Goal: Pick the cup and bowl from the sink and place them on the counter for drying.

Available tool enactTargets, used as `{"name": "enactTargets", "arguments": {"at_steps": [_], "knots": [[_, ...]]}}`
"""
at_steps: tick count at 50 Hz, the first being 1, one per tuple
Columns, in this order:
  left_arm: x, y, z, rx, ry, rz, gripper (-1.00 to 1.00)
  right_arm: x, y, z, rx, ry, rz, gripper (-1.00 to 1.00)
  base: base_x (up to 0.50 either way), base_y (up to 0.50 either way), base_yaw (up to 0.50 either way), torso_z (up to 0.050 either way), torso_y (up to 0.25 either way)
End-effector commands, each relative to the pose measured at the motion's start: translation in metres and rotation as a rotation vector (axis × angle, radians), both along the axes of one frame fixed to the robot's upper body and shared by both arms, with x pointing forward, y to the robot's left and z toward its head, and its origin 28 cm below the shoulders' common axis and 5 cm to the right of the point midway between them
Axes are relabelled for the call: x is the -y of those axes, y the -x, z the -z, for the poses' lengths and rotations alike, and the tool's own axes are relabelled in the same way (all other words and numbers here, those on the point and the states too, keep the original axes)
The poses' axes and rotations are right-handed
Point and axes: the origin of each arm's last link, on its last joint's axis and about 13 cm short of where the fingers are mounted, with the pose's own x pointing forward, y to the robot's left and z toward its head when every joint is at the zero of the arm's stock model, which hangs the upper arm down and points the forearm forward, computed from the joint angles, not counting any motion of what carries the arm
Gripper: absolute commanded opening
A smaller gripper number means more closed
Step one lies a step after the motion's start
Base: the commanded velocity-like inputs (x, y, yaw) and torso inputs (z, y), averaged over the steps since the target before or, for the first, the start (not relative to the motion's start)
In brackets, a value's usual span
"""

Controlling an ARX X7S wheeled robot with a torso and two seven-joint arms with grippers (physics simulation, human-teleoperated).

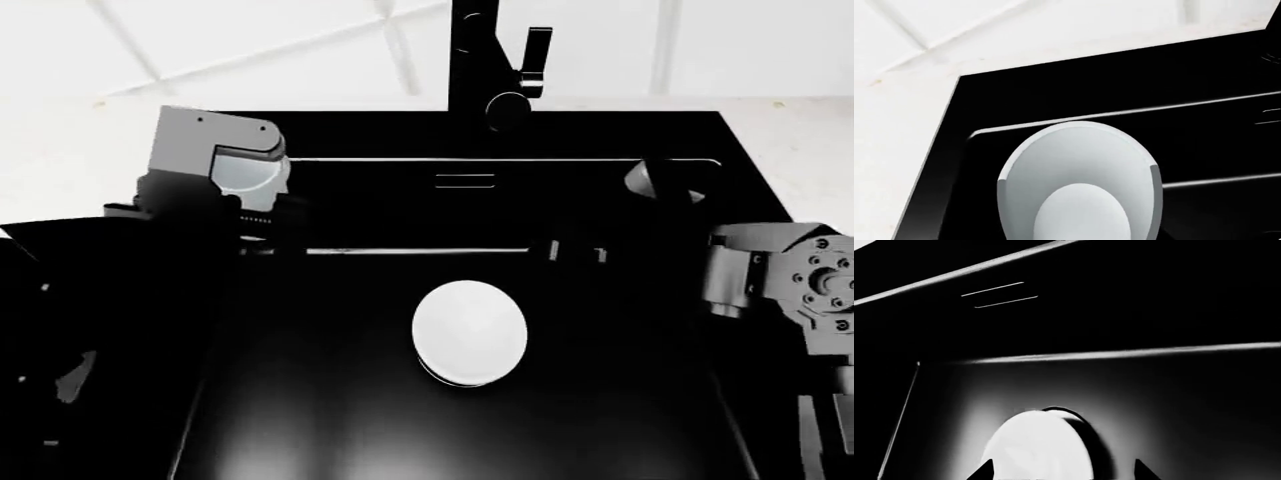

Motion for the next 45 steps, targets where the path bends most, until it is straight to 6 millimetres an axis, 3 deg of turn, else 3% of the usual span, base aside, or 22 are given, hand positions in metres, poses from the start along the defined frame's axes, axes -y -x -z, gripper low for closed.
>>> {"name": "enactTargets", "arguments": {"at_steps": [1, 7, 20, 29, 36, 45], "knots": [[-0.012, 0.010, -0.018, 0.022, -0.009, -0.006, -1.00, -0.003, -0.043, -0.017, -0.122, 0.050, -0.063, 1.00, 0.00, 0.00, 0.00, 0.000, 0.000], [-0.022, 0.015, -0.030, 0.025, 0.006, -0.022, -1.00, -0.011, -0.055, -0.007, -0.169, 0.073, -0.110, 1.00, 0.00, 0.00, 0.00, 0.000, 0.000], [-0.043, 0.022, -0.059, 0.060, 0.031, -0.045, -1.00, -0.013, -0.054, 0.010, -0.197, 0.068, -0.105, 1.00, 0.00, 0.00, 0.00, 0.000, 0.000], [-0.068, 0.009, -0.060, 0.064, 0.006, -0.248, -1.00, -0.014, -0.054, 0.016, -0.198, 0.060, -0.113, 1.00, 0.00, 0.00, 0.00, 0.000, 0.000], [-0.099, -0.008, -0.048, 0.030, 0.043, -0.447, -1.00, -0.013, -0.053, 0.021, -0.206, 0.051, -0.113, 1.00, 0.00, 0.00, 0.00, 0.000, 0.000], [-0.122, -0.022, -0.030, 0.016, 0.010, -0.625, -1.00, -0.013, -0.054, 0.020, -0.202, 0.051, -0.116, 1.00, 0.00, 0.00, 0.00, 0.000, 0.000]]}}
